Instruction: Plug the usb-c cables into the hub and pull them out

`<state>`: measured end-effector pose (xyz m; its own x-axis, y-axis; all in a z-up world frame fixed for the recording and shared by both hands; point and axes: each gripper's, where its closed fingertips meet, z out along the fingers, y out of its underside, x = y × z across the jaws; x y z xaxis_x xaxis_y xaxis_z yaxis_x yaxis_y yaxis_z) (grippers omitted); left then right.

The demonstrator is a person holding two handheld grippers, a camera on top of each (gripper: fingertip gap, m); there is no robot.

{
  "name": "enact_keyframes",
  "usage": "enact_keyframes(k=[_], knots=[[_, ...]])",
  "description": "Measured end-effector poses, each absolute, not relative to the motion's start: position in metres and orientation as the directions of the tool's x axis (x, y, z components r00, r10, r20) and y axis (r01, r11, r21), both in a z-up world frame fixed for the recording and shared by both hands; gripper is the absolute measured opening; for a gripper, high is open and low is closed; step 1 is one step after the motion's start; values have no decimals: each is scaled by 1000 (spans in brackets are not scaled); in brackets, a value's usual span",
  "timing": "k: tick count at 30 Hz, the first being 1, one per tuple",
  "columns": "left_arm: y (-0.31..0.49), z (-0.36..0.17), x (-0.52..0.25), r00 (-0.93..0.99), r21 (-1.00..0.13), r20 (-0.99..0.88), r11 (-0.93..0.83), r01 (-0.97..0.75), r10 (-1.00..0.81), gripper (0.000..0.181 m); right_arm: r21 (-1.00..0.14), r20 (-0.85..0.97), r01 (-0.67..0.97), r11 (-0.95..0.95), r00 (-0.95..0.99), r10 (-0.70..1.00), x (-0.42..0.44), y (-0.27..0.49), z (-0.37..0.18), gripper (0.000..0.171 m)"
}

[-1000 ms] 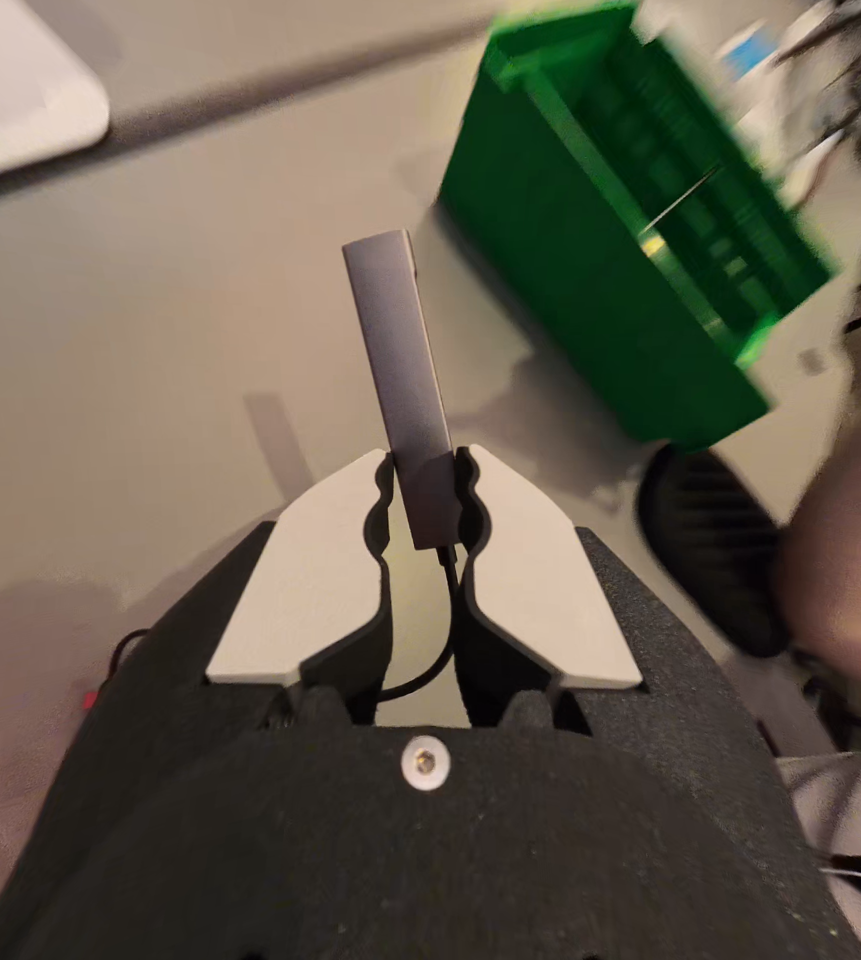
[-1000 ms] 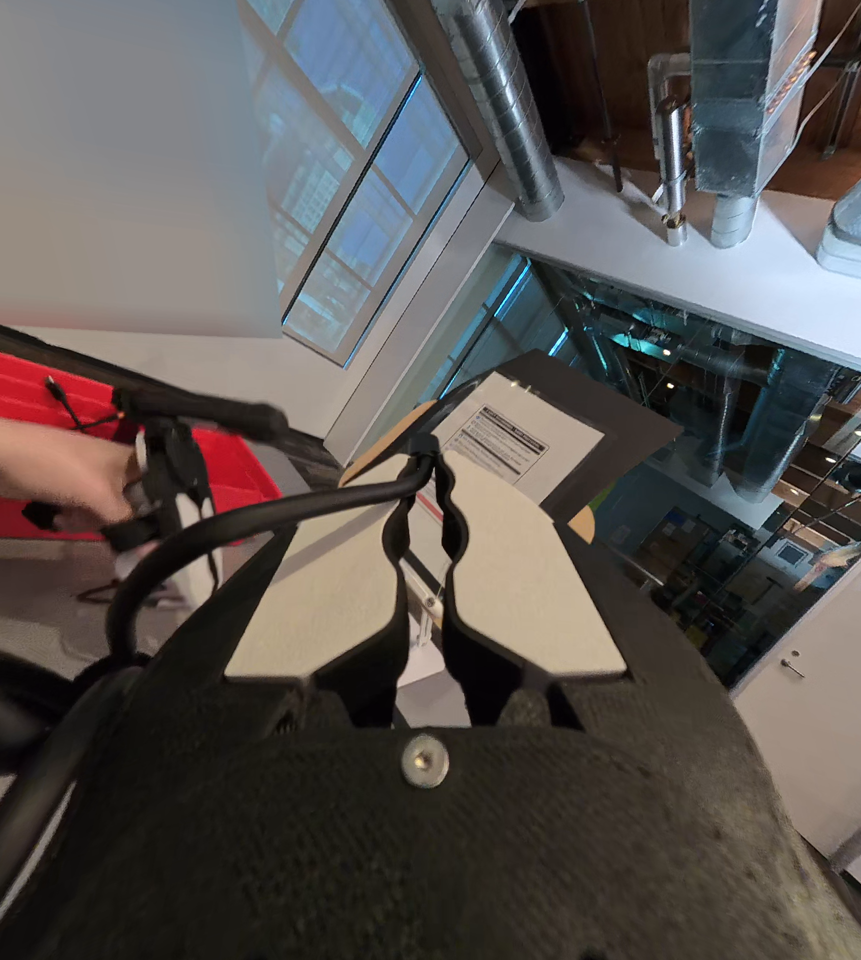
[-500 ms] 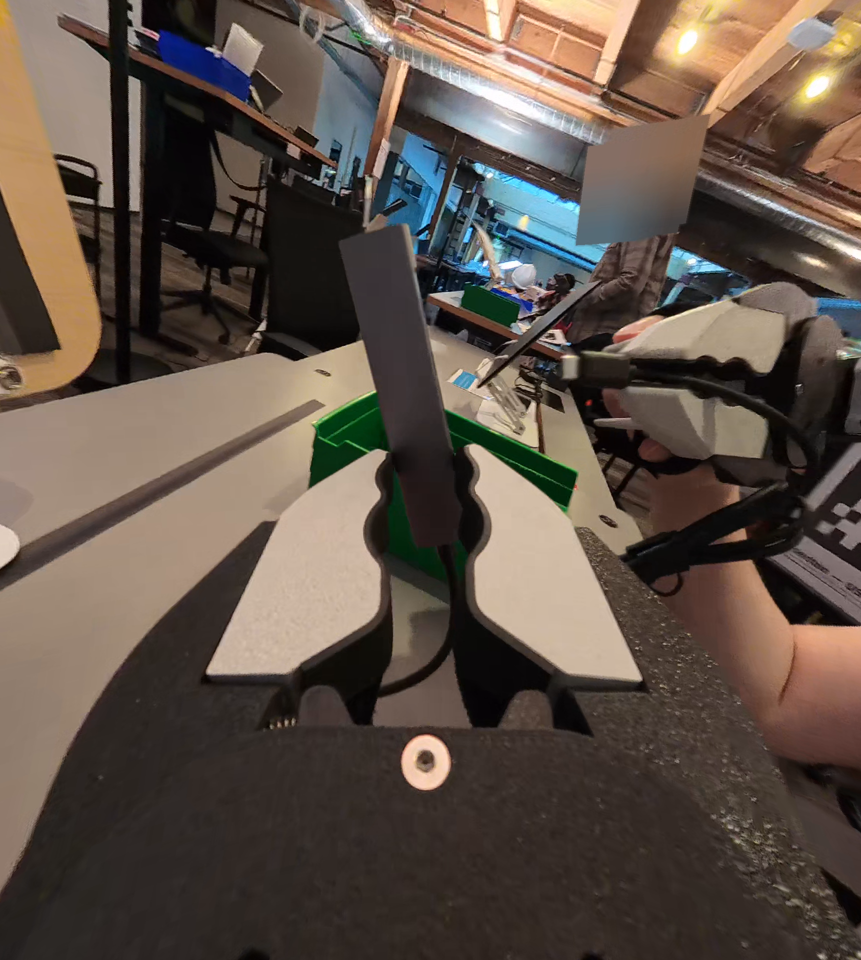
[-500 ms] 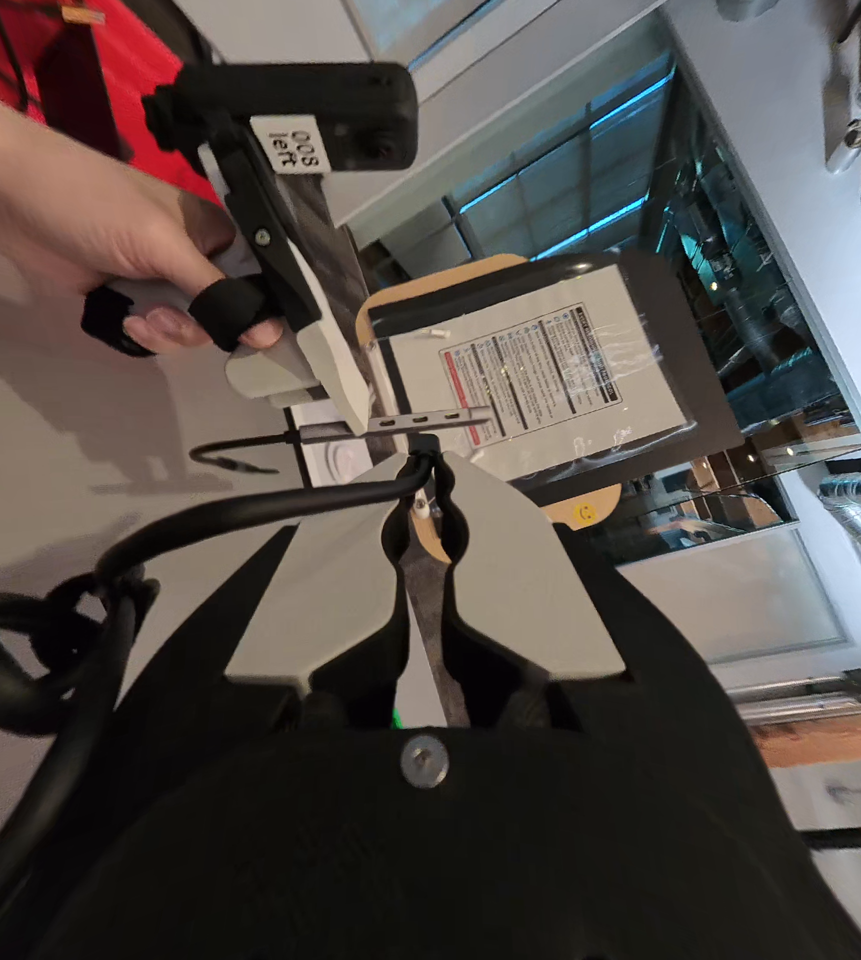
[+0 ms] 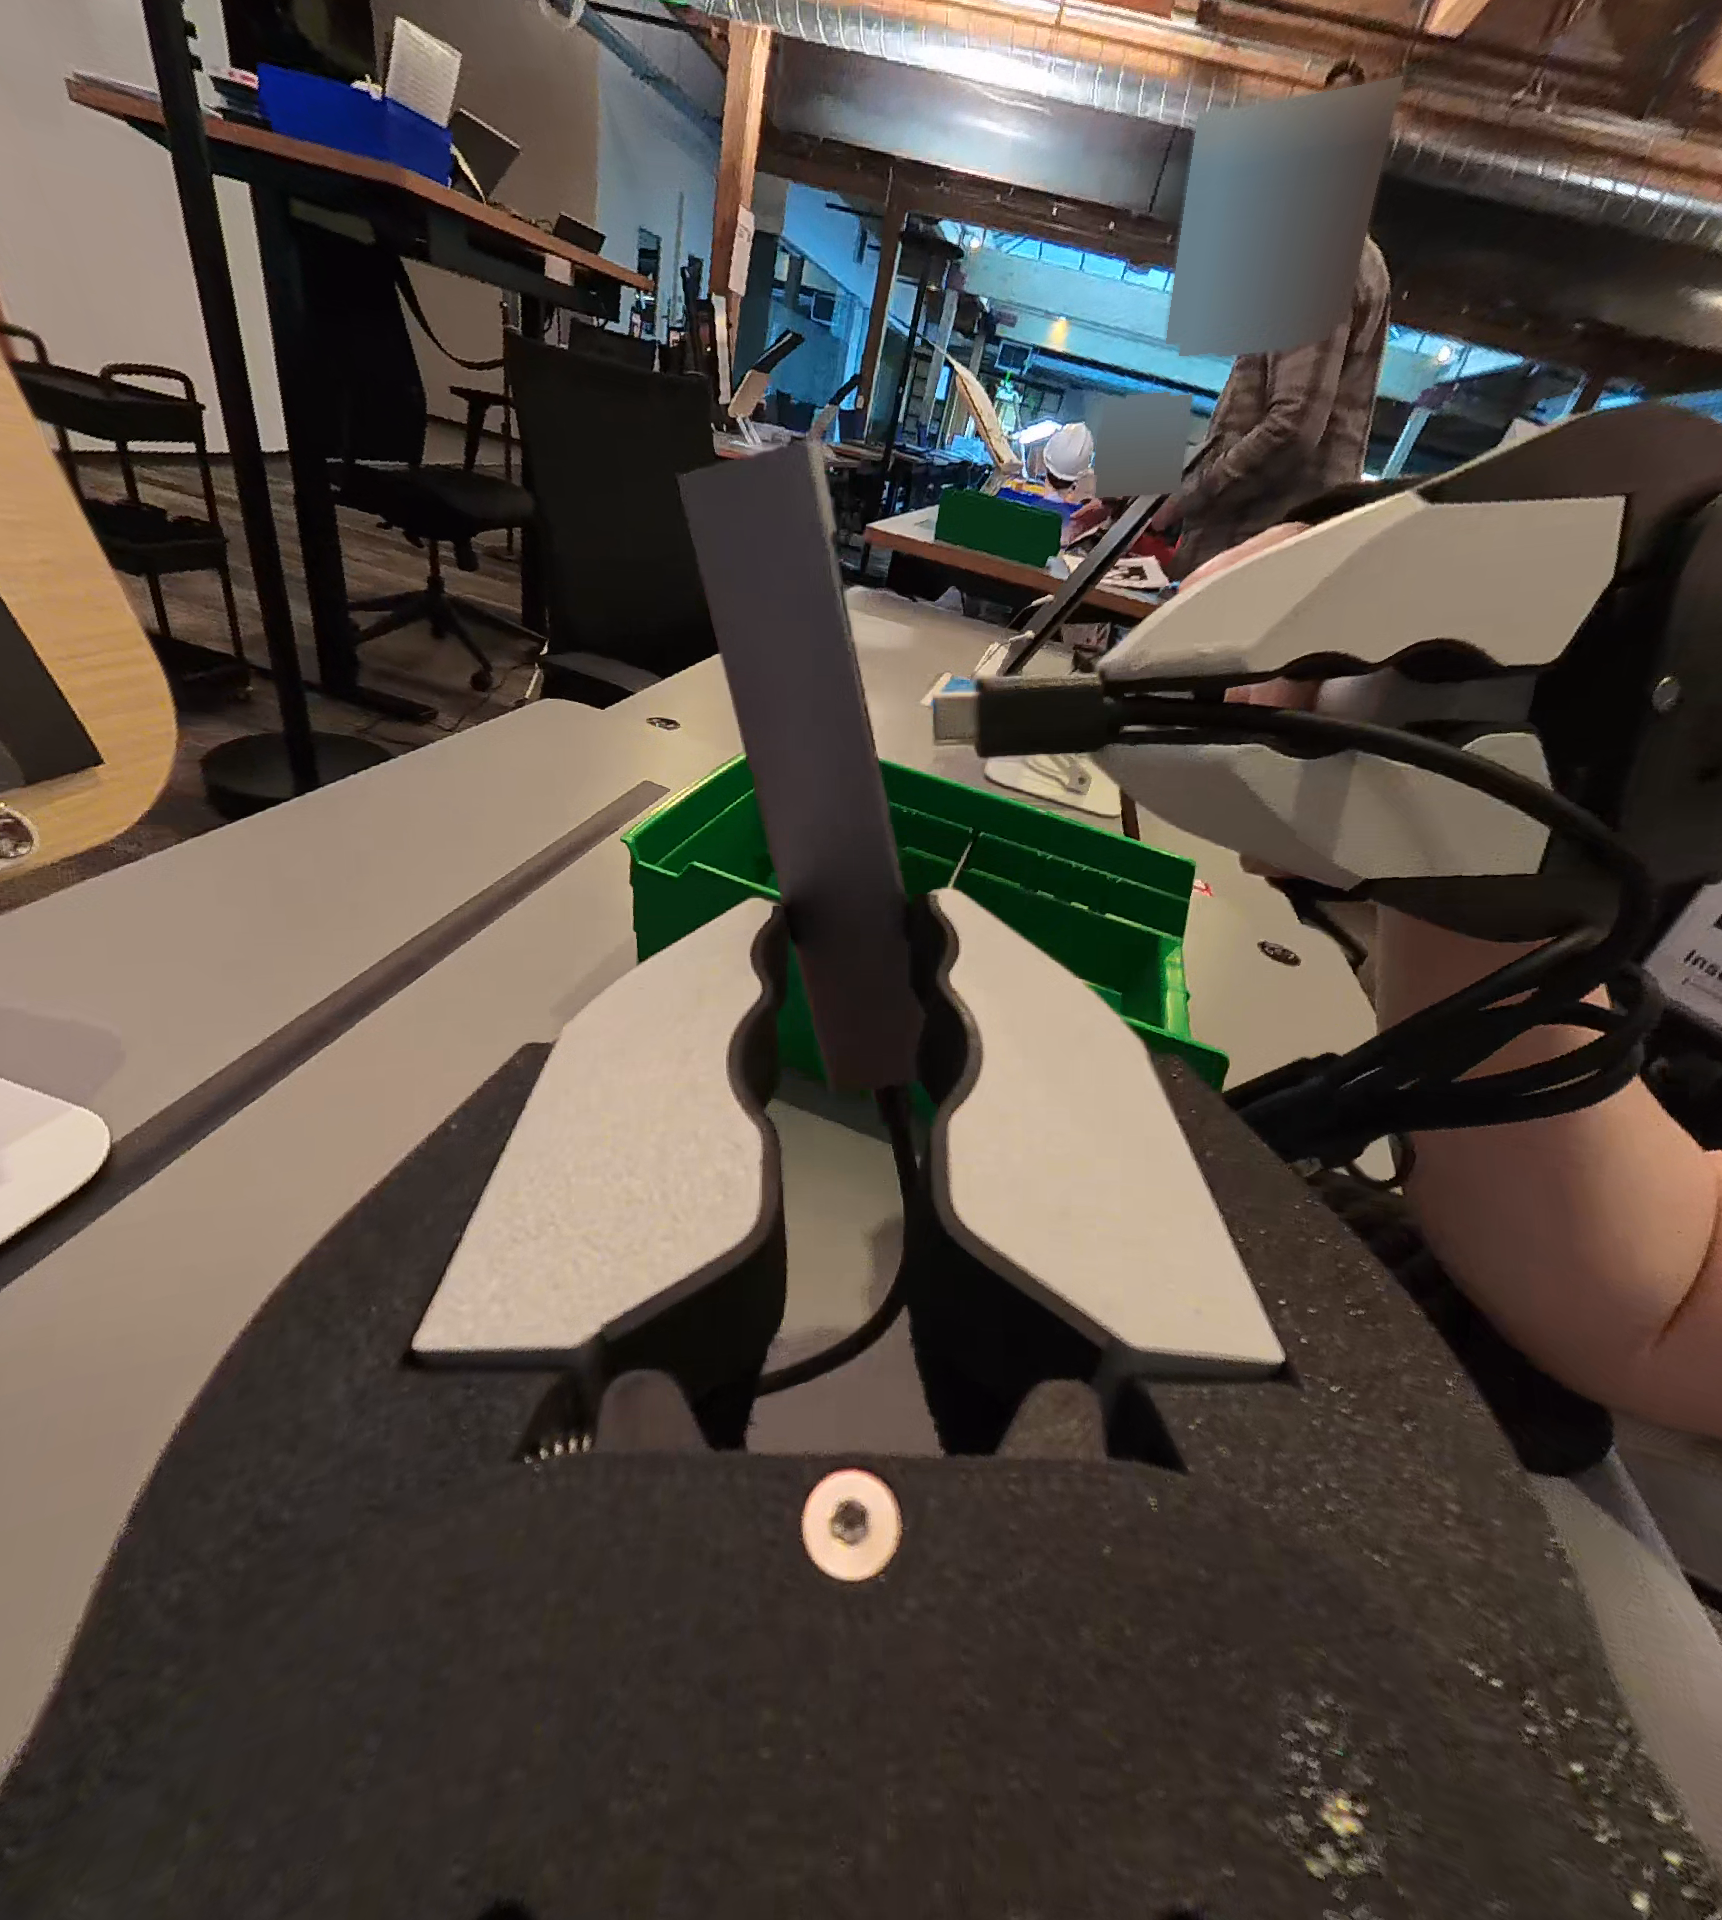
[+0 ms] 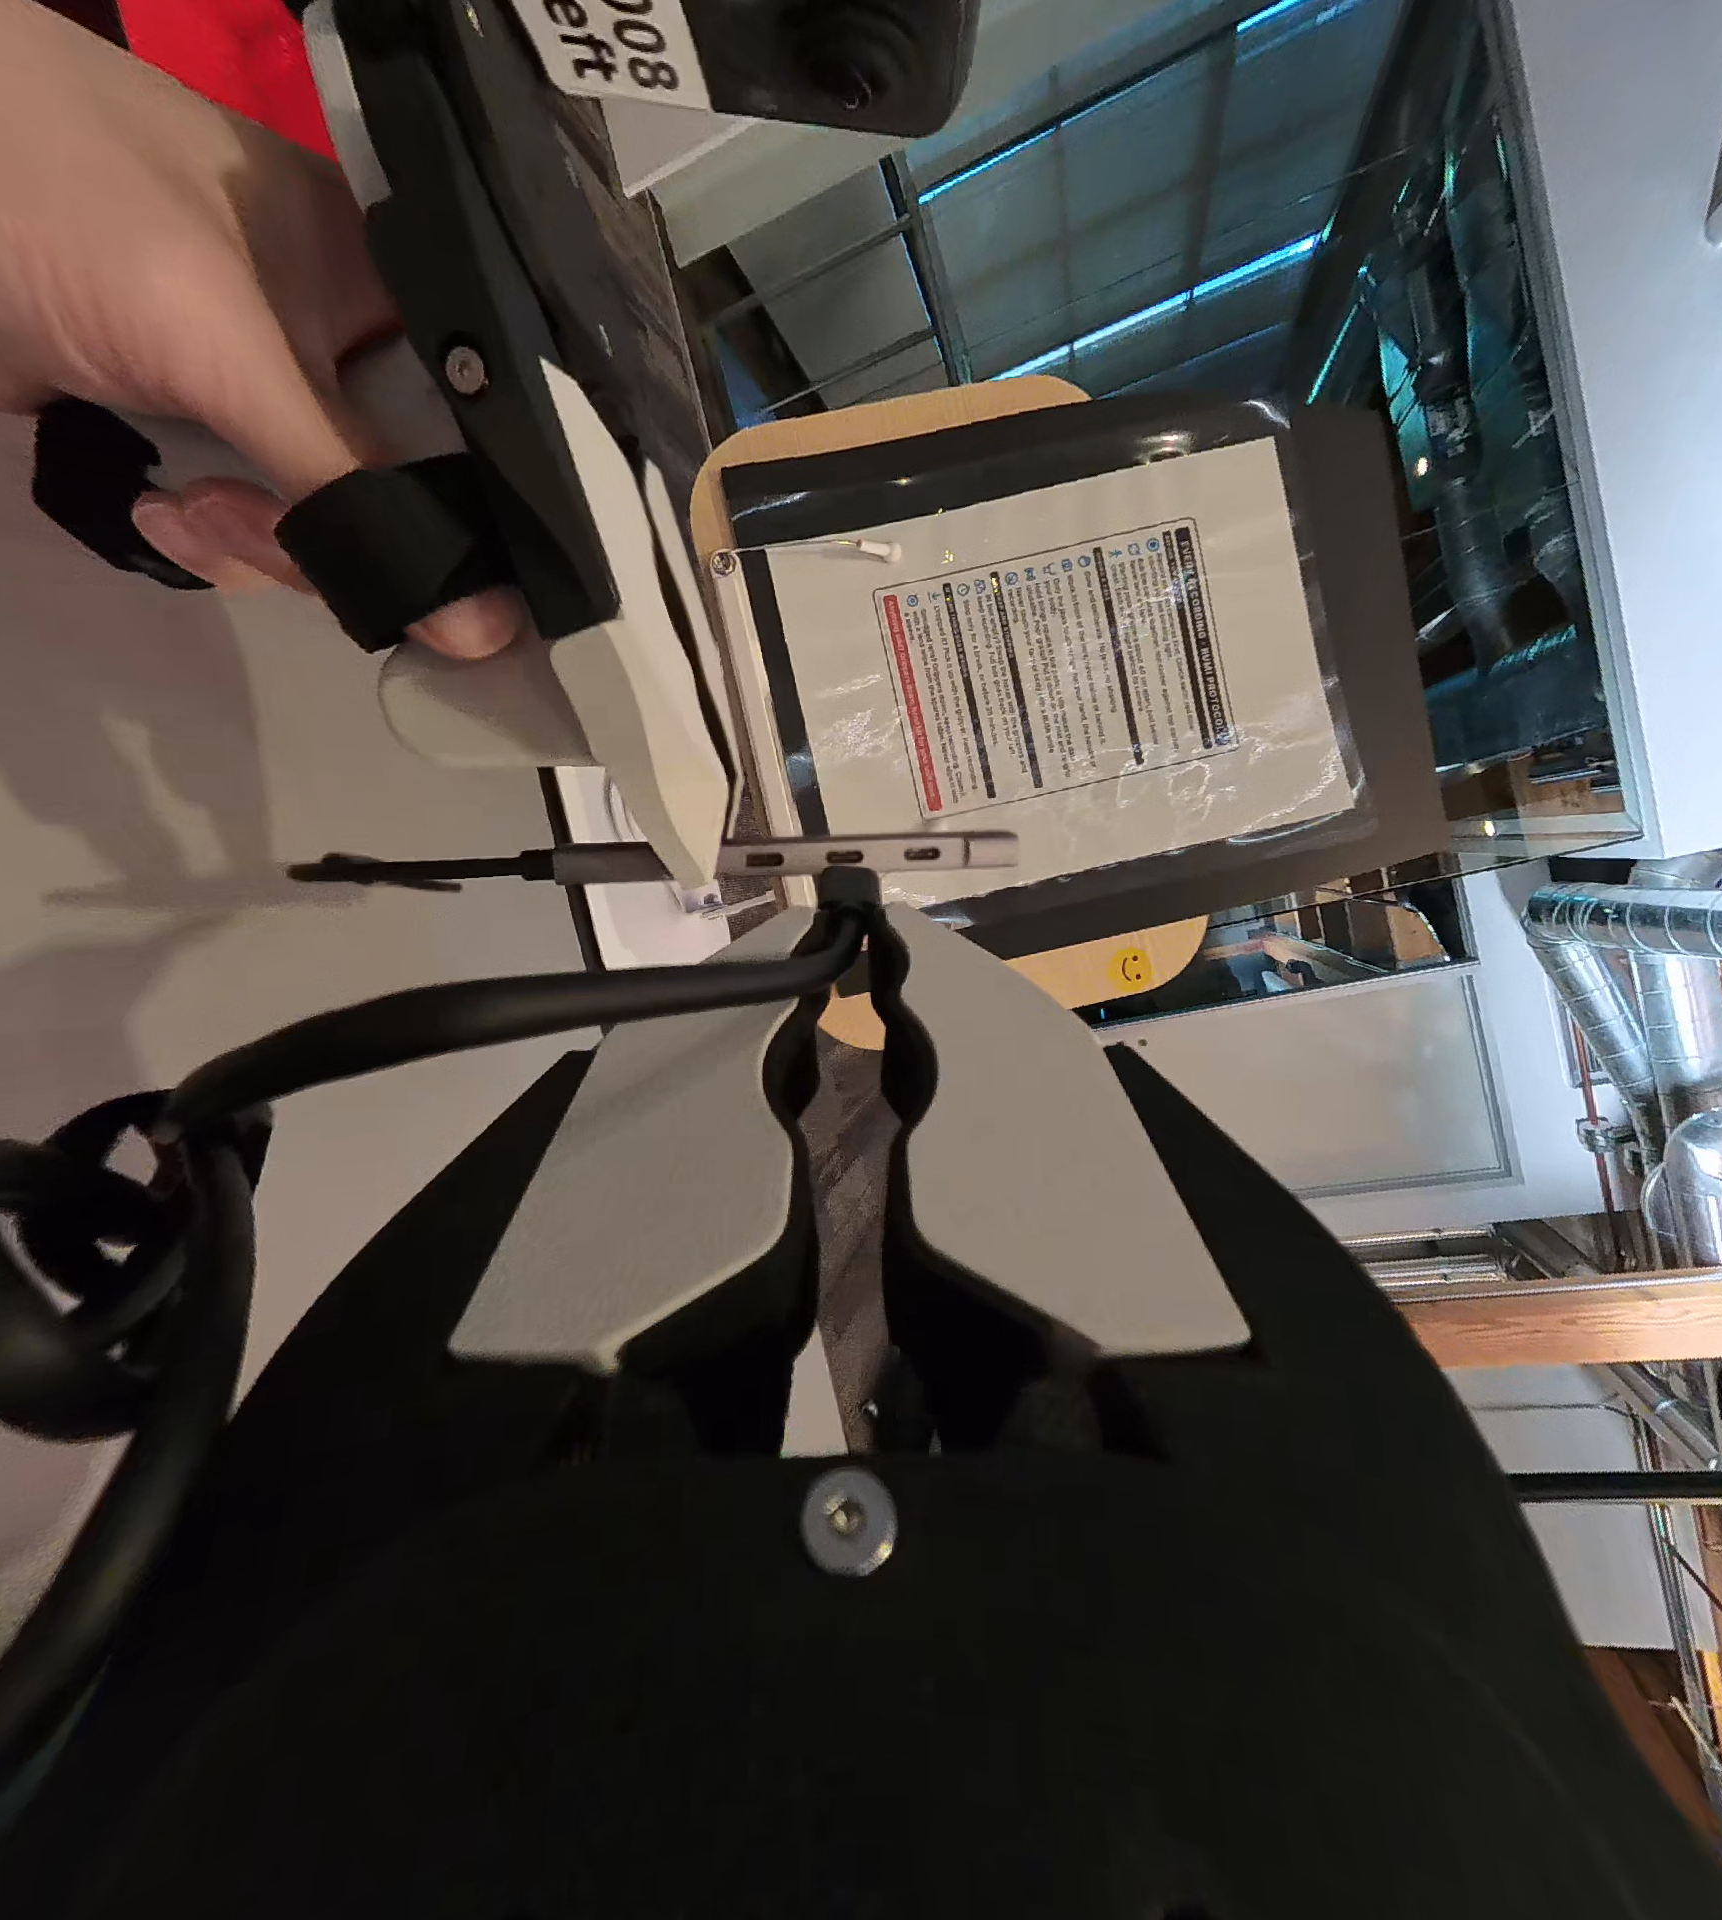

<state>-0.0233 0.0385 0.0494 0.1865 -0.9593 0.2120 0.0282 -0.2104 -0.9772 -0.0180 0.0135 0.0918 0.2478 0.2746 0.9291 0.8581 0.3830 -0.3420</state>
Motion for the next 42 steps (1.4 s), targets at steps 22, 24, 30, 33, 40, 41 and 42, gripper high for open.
enact_keyframes(k=[22,24,30,33,40,41,42], knots=[[26,50,-19,174,-994,95,-102,-28,-980,22,-340,926,859,382,235,294,-17,11,91,7],[24,49,-19,175,-997,59,-68,-48,-983,22,-332,928,860,387,224,299,-18,9,90,7],[15,51,-21,162,-993,-64,47,-105,-985,22,-353,913,843,406,217,345,-16,-1,91,7],[8,56,-22,149,-991,-88,72,-109,-985,22,-393,897,826,405,248,364,-16,-6,97,7],[6,59,-23,198,-981,-142,111,-157,-970,22,-396,899,831,390,264,351,-18,-3,98,7],[5,61,-24,197,-982,-148,119,-150,-969,22,-399,897,830,389,264,355,-16,-4,98,7],[4,62,-24,192,-980,-157,129,-151,-969,22,-404,892,828,389,264,366,-14,-6,98,7]])
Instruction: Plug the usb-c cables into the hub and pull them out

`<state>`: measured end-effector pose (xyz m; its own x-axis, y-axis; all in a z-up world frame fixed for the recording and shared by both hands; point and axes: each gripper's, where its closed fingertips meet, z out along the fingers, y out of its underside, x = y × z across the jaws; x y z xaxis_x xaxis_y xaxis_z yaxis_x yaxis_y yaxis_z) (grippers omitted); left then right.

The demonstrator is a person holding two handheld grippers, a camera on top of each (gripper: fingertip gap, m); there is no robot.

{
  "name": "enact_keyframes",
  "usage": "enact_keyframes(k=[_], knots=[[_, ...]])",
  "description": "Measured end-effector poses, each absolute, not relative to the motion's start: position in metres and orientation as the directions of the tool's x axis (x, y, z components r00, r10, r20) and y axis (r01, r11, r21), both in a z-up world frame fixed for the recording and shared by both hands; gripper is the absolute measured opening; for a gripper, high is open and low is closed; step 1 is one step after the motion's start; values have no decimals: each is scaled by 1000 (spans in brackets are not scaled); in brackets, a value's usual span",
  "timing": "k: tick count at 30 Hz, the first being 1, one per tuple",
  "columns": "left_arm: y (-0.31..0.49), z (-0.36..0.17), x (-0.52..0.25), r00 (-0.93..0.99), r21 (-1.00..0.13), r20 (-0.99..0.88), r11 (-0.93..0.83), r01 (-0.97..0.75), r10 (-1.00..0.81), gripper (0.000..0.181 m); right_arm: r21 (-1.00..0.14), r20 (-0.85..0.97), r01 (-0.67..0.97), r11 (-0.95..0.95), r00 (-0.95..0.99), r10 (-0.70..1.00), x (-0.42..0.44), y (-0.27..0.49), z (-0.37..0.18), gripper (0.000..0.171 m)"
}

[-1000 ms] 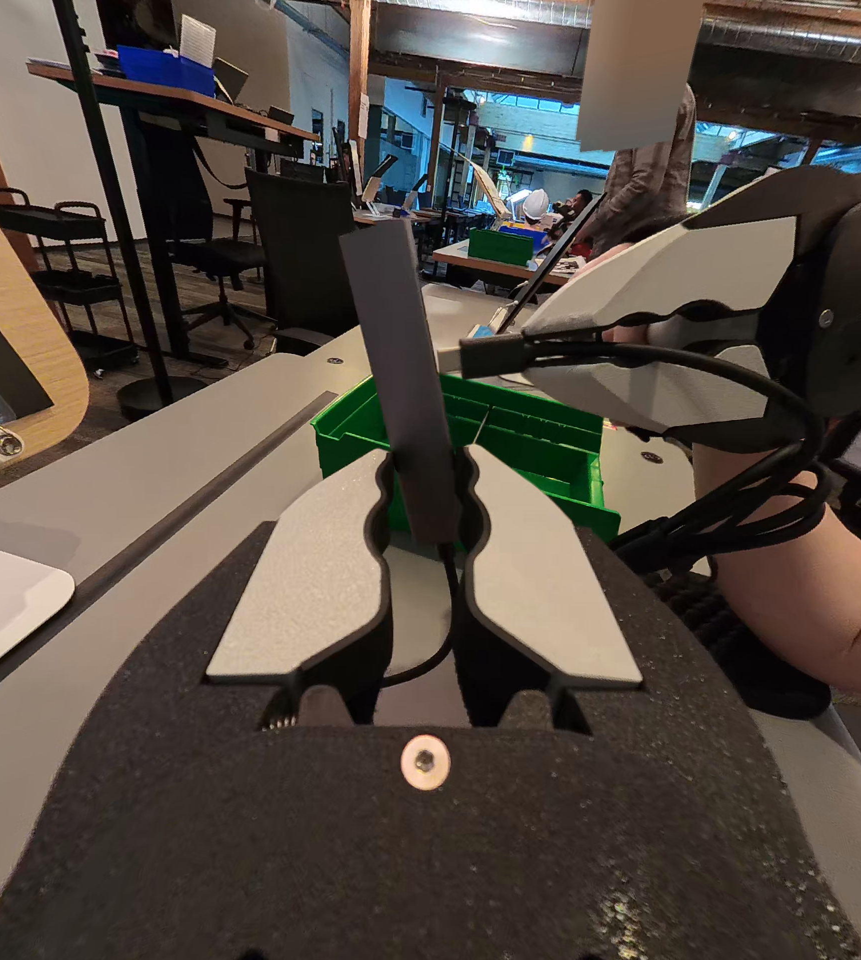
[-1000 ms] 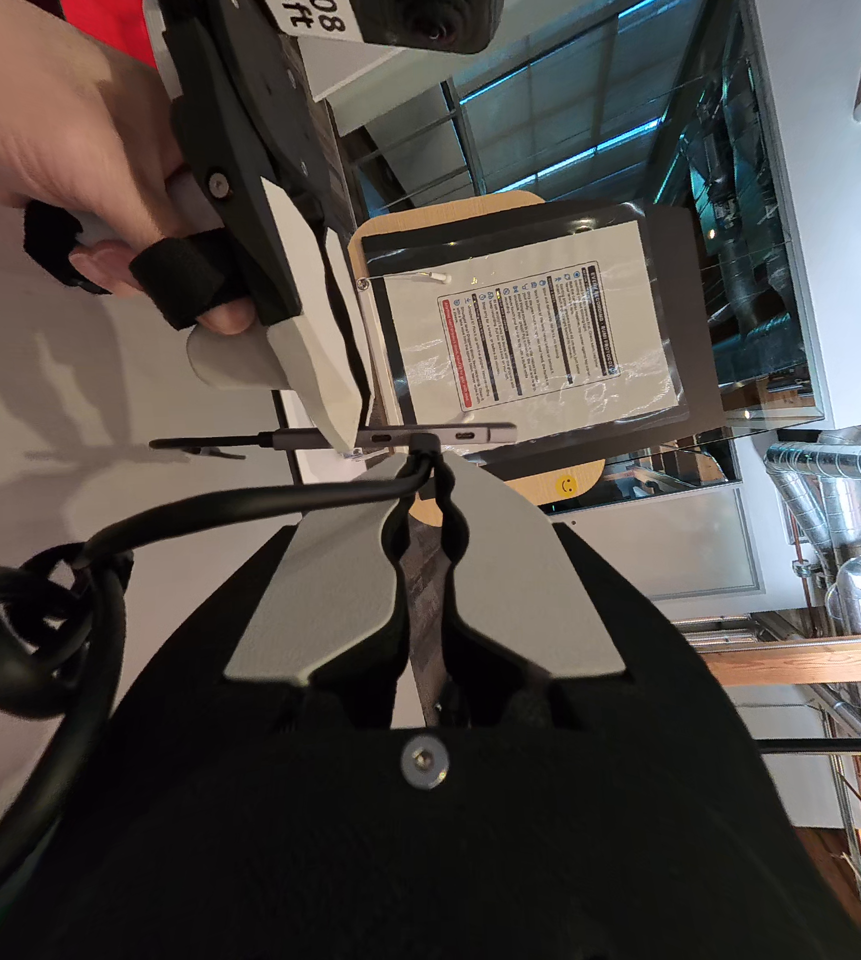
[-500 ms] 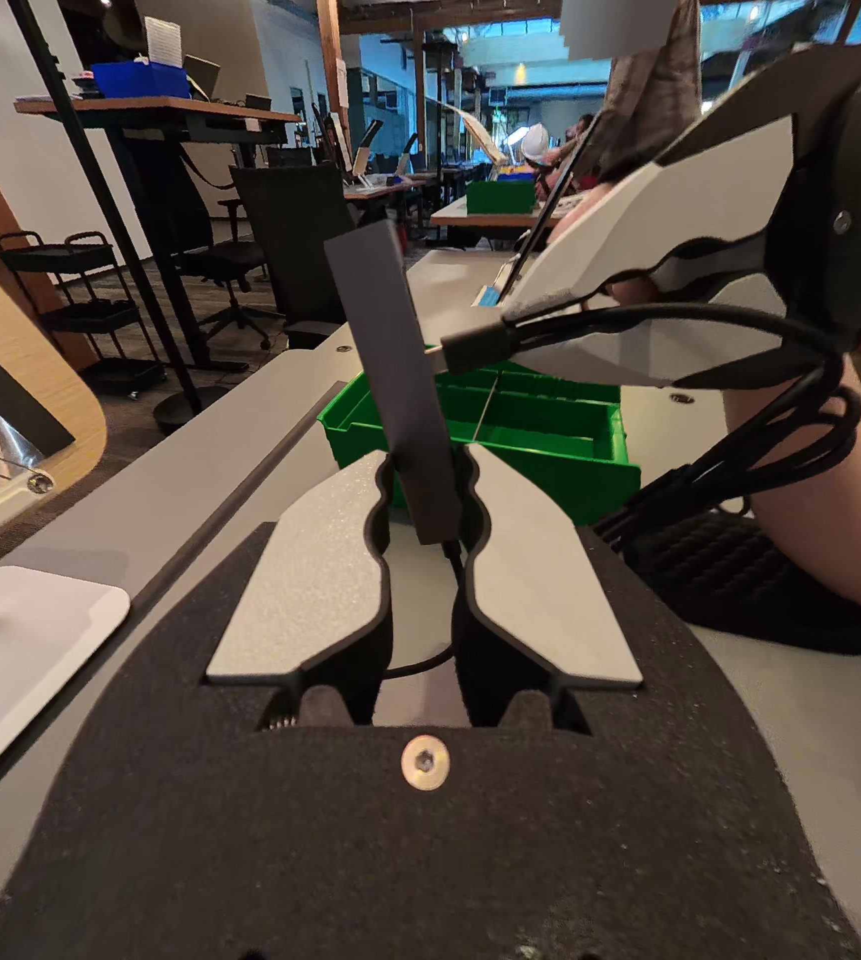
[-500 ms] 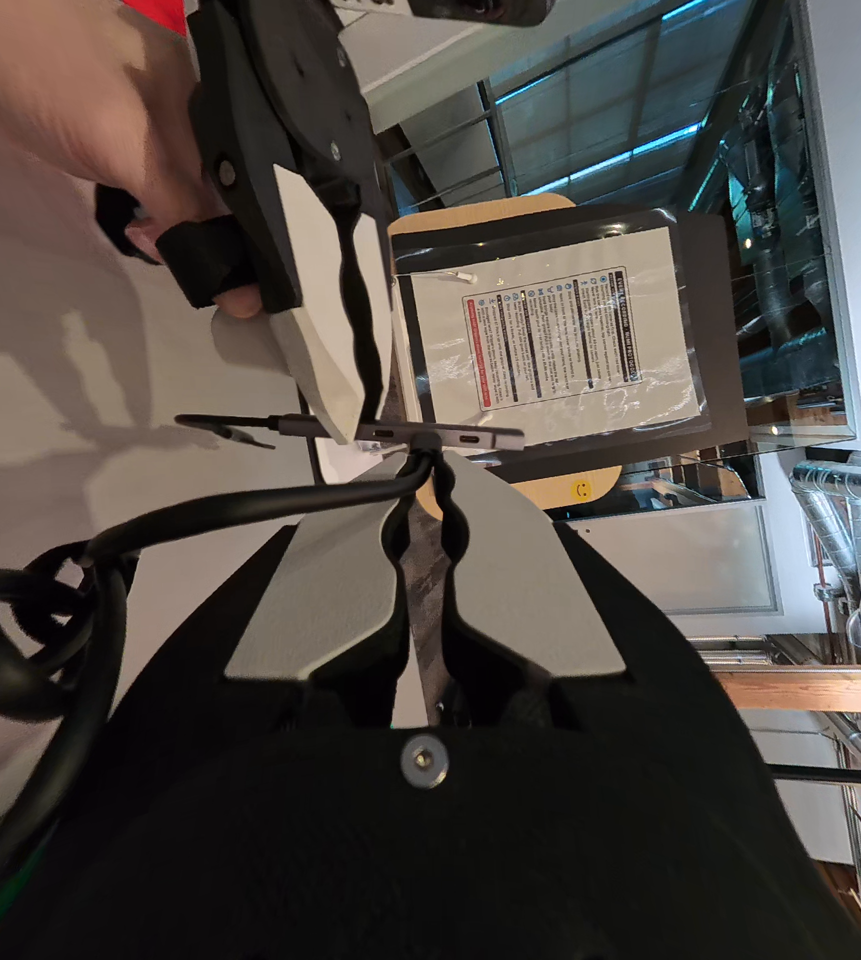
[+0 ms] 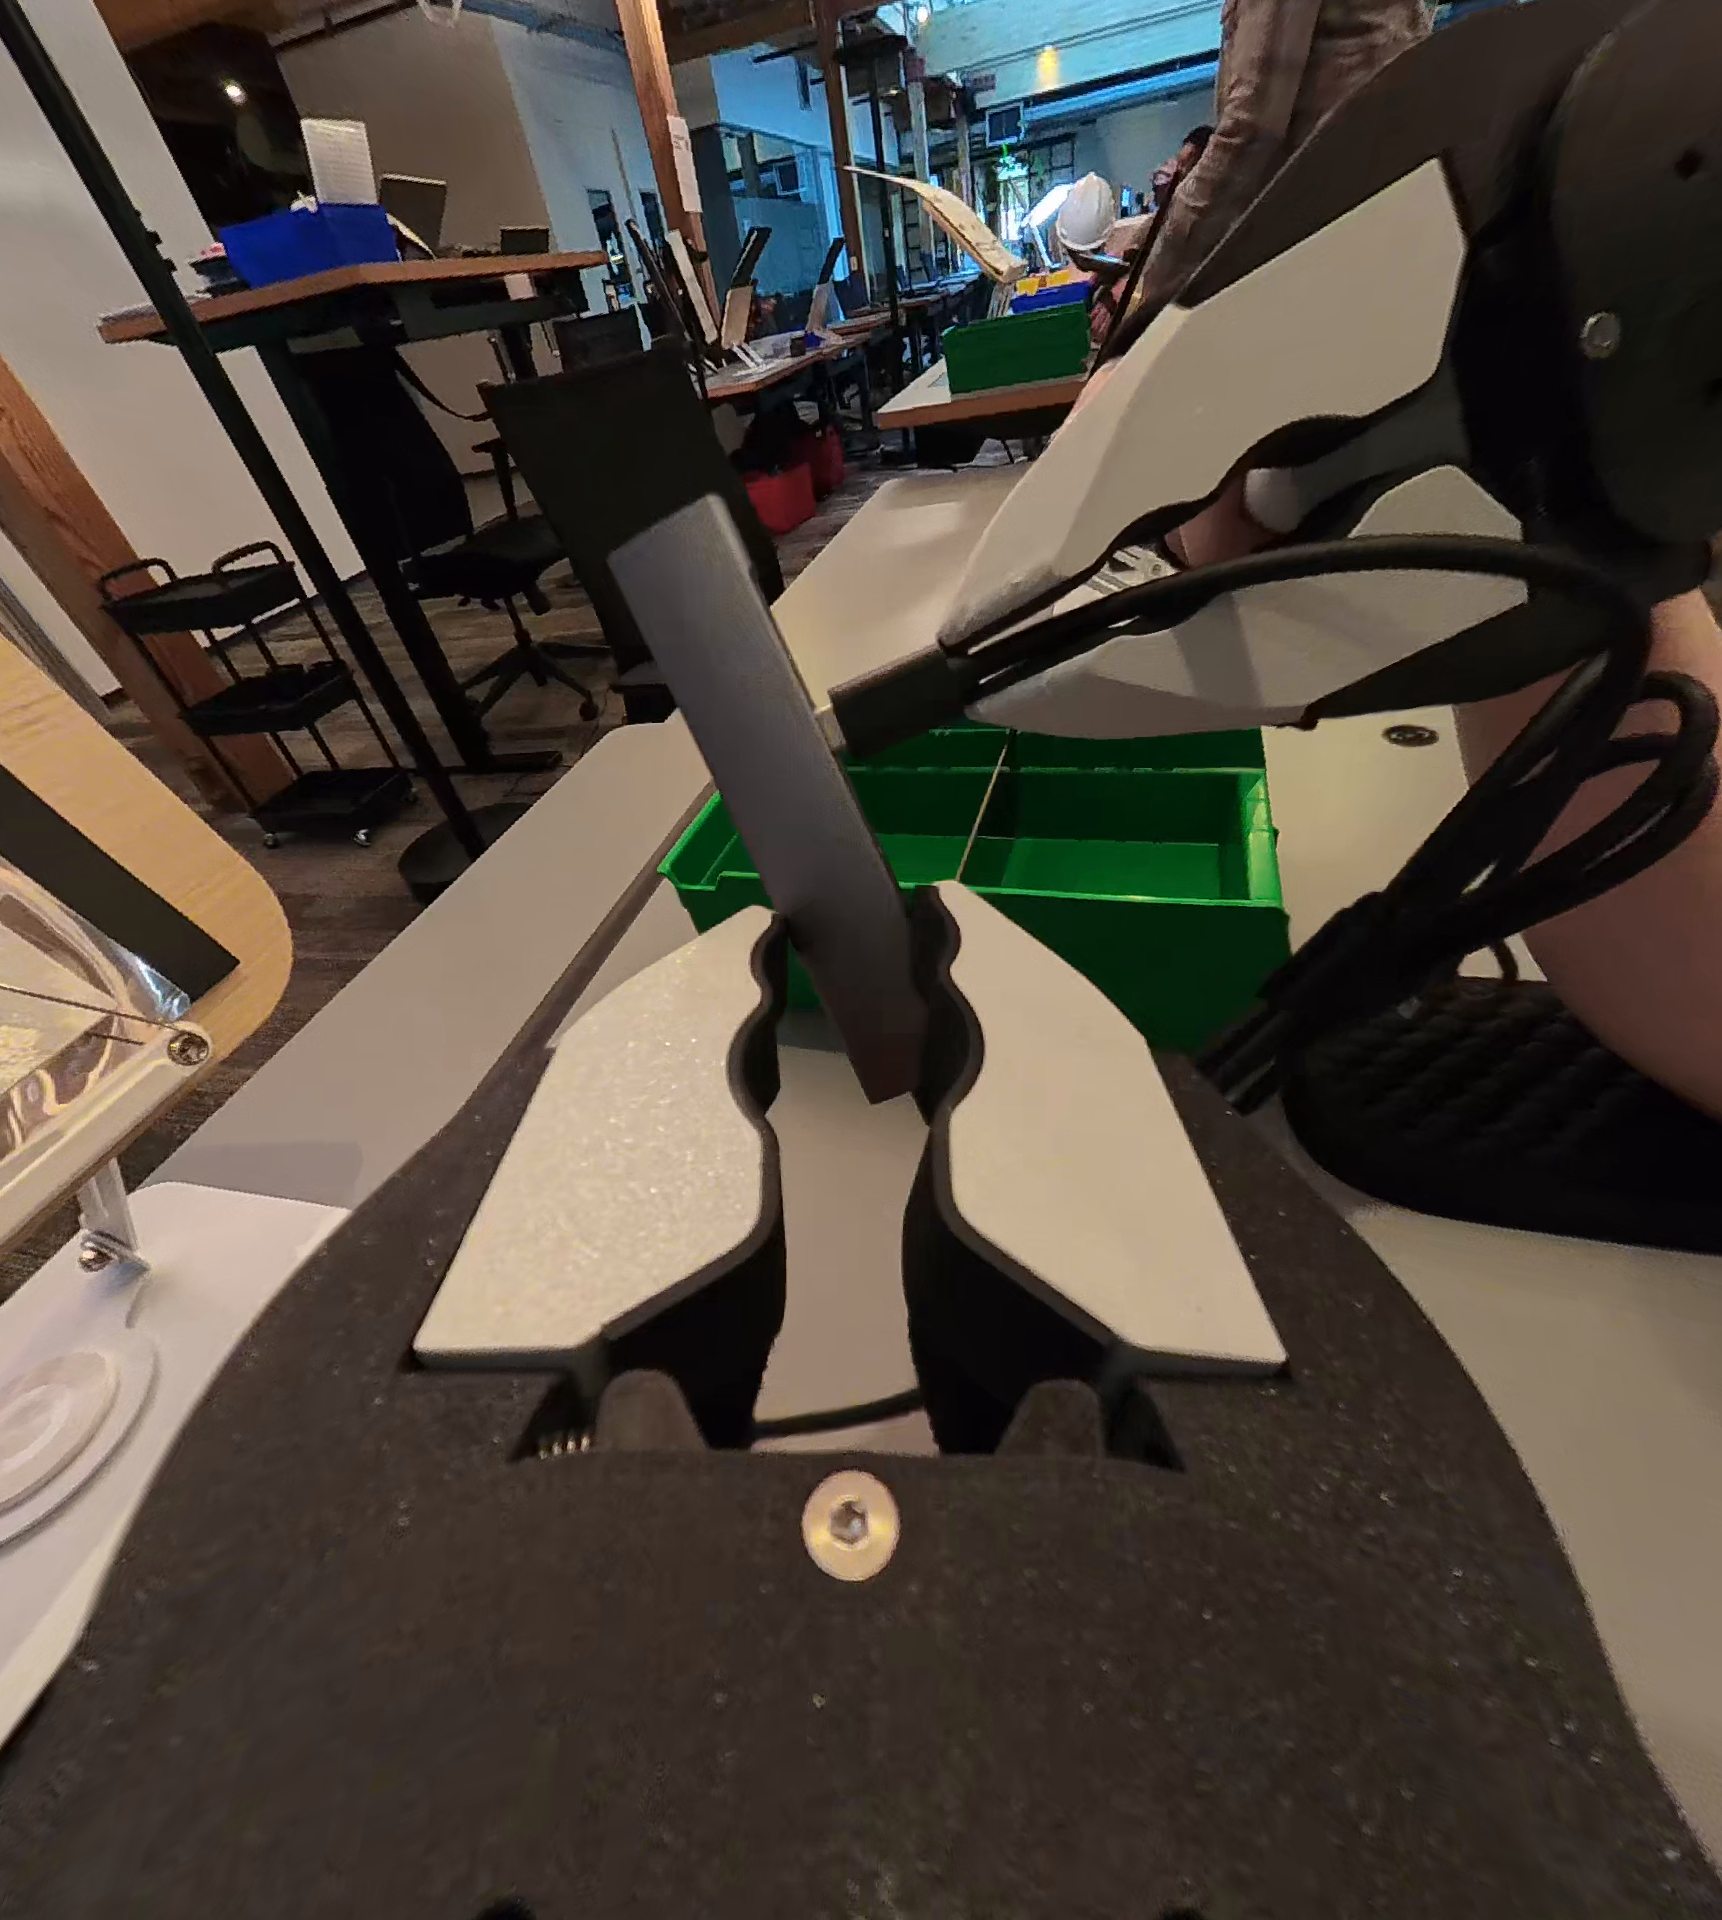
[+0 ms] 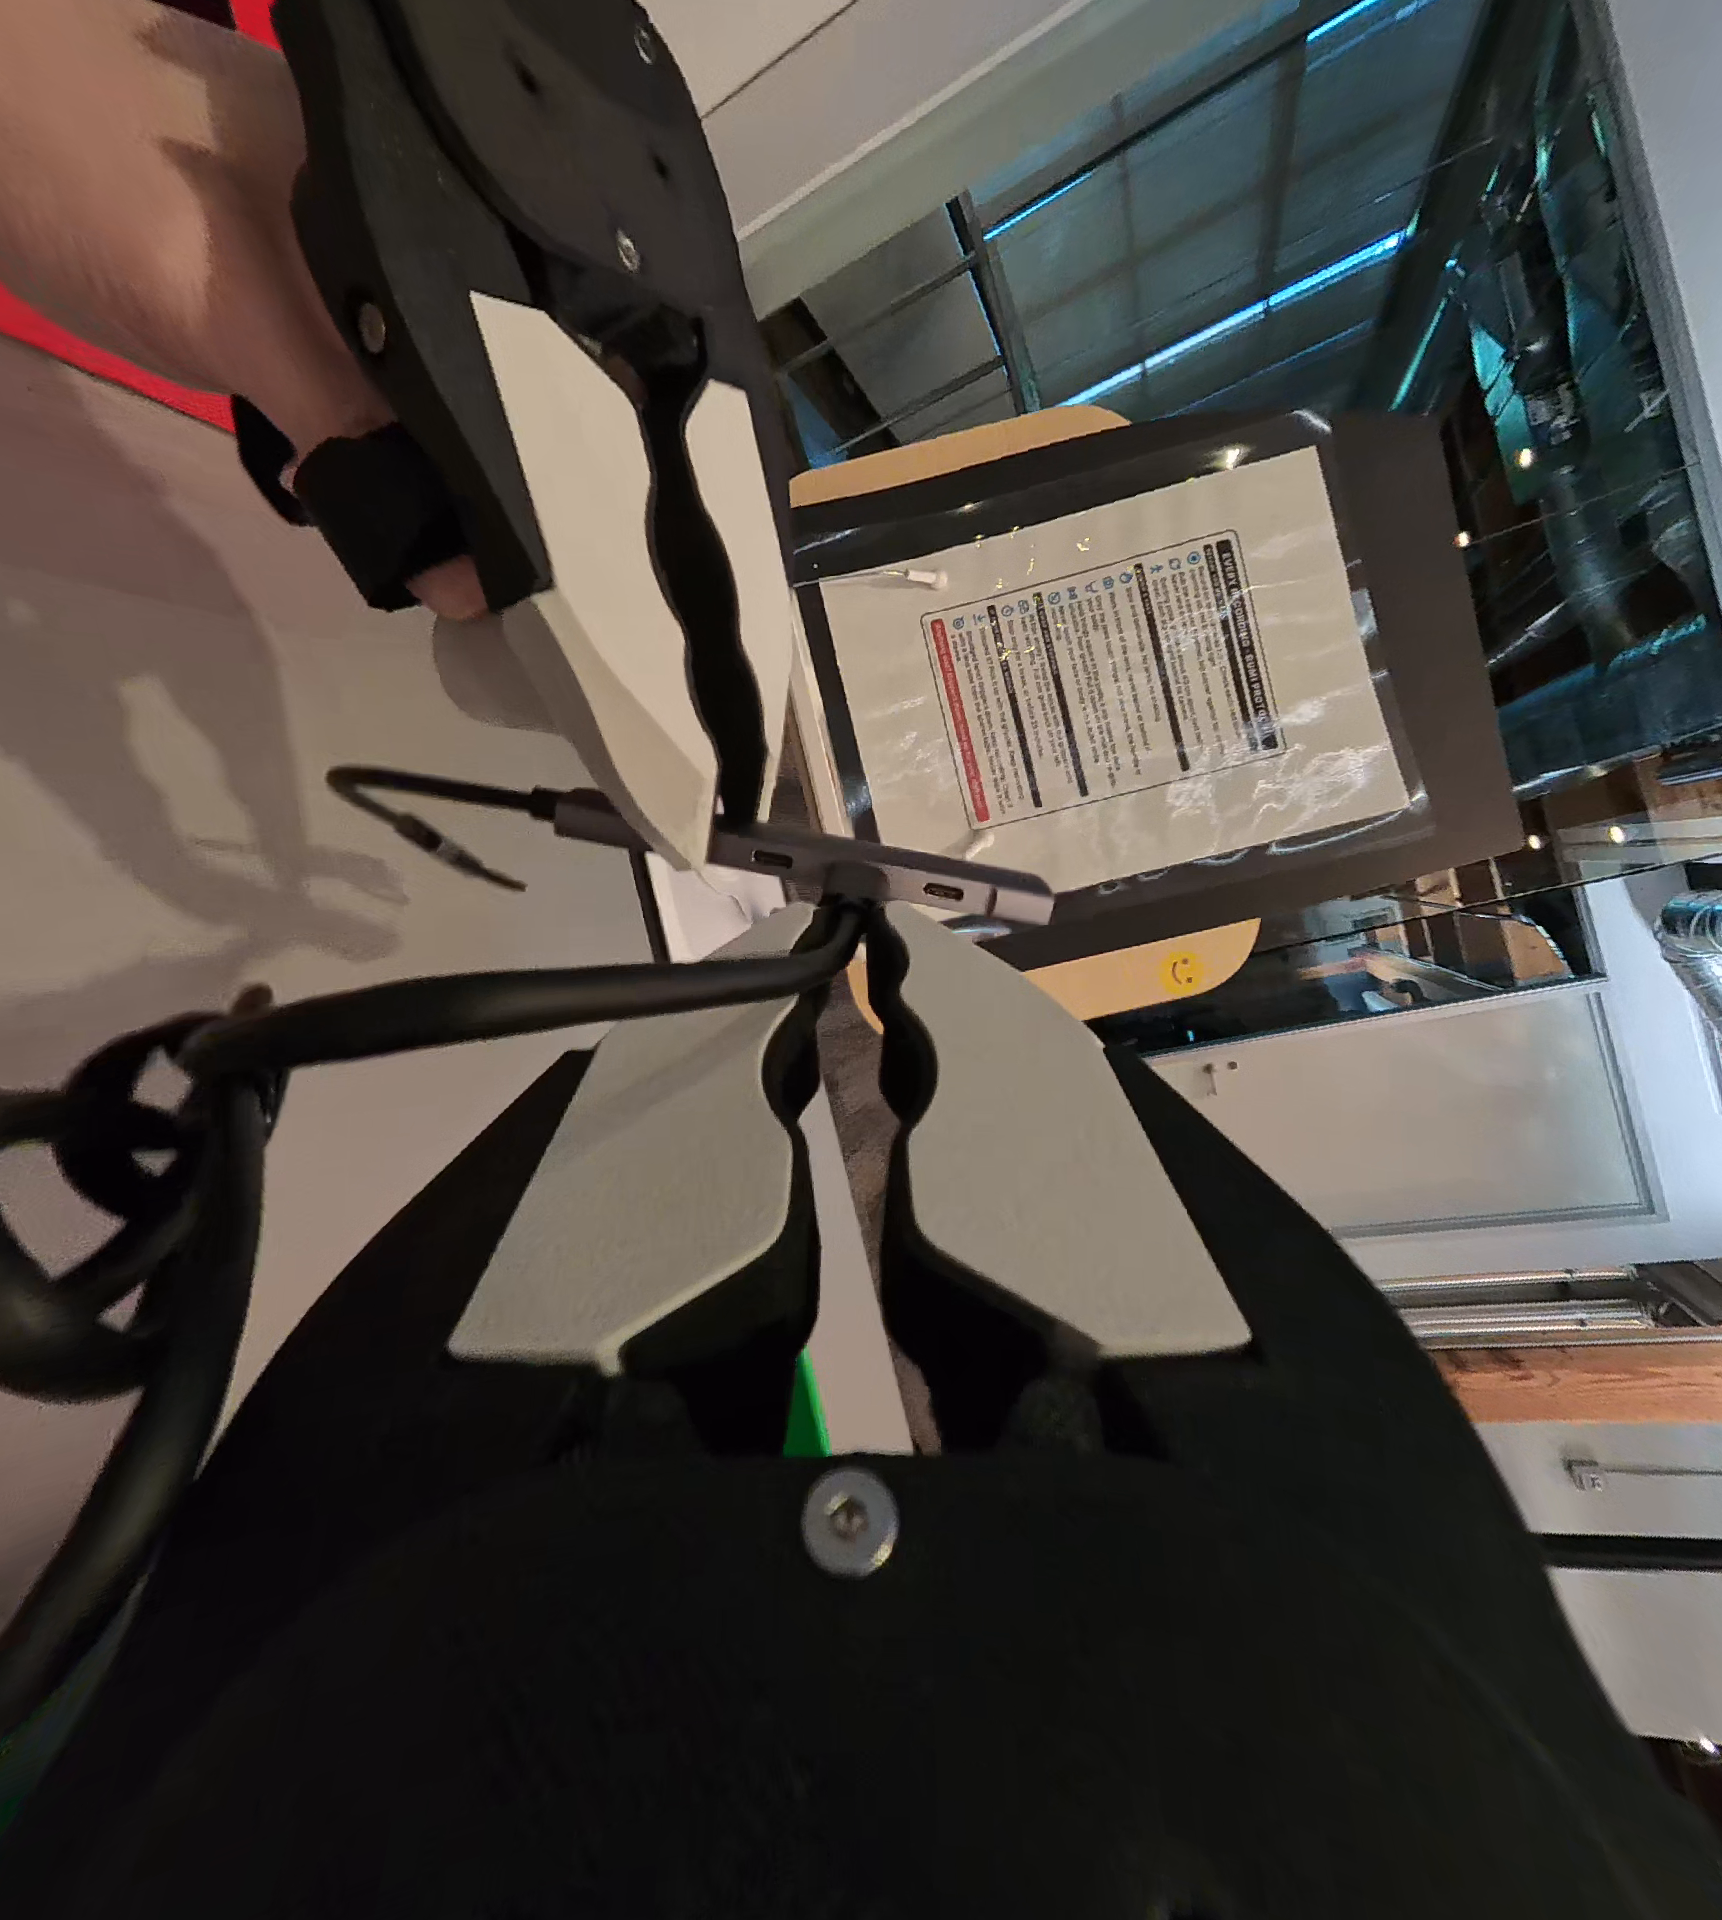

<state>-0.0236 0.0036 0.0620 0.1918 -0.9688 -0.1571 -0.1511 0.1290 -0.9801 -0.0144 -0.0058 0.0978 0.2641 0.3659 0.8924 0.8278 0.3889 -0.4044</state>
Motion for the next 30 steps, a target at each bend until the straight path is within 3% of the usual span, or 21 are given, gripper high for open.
enact_keyframes(k=[4,10,15,20,26,30], knots=[[-4,77,-26,206,-975,-210,188,-120,-956,22,-397,908,793,461,266,325,-14,-17,111,7],[-25,86,-28,24,-997,-80,79,-23,-997,24,-329,942,768,549,224,251,-21,-36,123,7],[-36,105,-51,-204,-978,175,-193,73,-963,56,-332,942,702,631,204,268,-35,-53,126,7],[-43,106,-60,-380,-934,305,-352,61,-873,39,-365,930,593,717,201,307,-47,-70,129,7],[-73,113,-64,-589,-921,290,-386,40,-754,10,-387,921,516,764,180,345,-53,-83,129,7],[-80,113,-66,-636,-916,307,-401,3,-708,9,-412,910,473,779,172,376,-54,-89,129,7]])
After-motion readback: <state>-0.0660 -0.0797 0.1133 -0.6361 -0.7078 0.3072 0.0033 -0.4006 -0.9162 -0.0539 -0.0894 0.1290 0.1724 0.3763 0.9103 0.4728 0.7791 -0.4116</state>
